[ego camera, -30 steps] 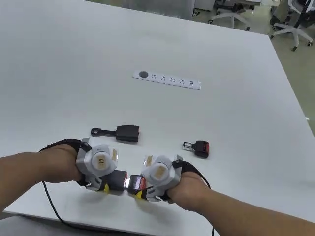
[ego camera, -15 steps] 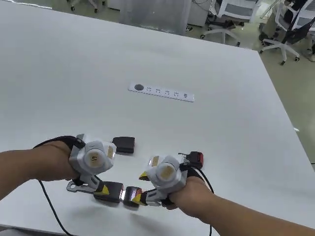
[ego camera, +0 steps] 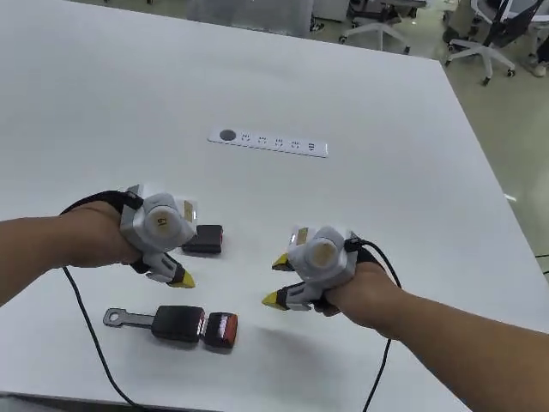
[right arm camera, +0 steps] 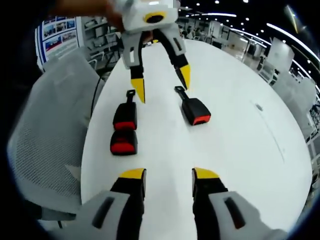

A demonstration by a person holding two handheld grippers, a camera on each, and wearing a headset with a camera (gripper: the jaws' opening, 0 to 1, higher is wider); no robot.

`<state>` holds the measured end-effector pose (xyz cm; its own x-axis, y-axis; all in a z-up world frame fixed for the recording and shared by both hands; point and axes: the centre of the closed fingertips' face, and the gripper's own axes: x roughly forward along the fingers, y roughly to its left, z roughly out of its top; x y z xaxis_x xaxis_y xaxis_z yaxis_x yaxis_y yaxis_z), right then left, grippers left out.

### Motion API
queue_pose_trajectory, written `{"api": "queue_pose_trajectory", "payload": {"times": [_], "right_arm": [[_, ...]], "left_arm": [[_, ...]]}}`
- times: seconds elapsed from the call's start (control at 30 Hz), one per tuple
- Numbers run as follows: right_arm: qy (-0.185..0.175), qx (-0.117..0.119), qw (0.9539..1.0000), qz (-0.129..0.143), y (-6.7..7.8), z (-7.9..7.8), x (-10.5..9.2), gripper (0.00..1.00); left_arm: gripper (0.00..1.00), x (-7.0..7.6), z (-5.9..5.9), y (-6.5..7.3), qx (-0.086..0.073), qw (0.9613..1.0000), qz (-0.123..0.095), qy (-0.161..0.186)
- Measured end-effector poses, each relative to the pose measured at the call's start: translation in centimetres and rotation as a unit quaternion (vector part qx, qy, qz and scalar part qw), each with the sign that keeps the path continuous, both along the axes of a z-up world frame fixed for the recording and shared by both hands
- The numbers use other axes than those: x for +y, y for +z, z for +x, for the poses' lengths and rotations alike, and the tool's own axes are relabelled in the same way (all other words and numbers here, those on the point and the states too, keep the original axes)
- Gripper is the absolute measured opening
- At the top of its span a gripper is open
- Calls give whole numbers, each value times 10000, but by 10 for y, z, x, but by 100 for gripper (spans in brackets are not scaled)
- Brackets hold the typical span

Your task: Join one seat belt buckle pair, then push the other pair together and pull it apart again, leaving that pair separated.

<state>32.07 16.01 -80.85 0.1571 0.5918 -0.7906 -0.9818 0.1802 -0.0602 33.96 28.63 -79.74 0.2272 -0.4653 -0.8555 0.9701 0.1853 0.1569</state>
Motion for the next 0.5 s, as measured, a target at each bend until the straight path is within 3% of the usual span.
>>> {"api": "queue_pose_trajectory", "payload": {"times": [0.2, 0.37, 0.5], "right_arm": [[-108, -169, 9997, -146, 1, 34, -39, 39], [-299, -207, 9990, -261, -1, 62, -74, 39], [-312, -199, 9984, -437, -11, 70, -92, 40]], "left_arm": [[56, 8, 27, -9, -60, 9997, 12, 241], [60, 10, 38, -10, -67, 9995, -16, 314], [60, 9, 42, -15, -37, 9994, 25, 329]]}}
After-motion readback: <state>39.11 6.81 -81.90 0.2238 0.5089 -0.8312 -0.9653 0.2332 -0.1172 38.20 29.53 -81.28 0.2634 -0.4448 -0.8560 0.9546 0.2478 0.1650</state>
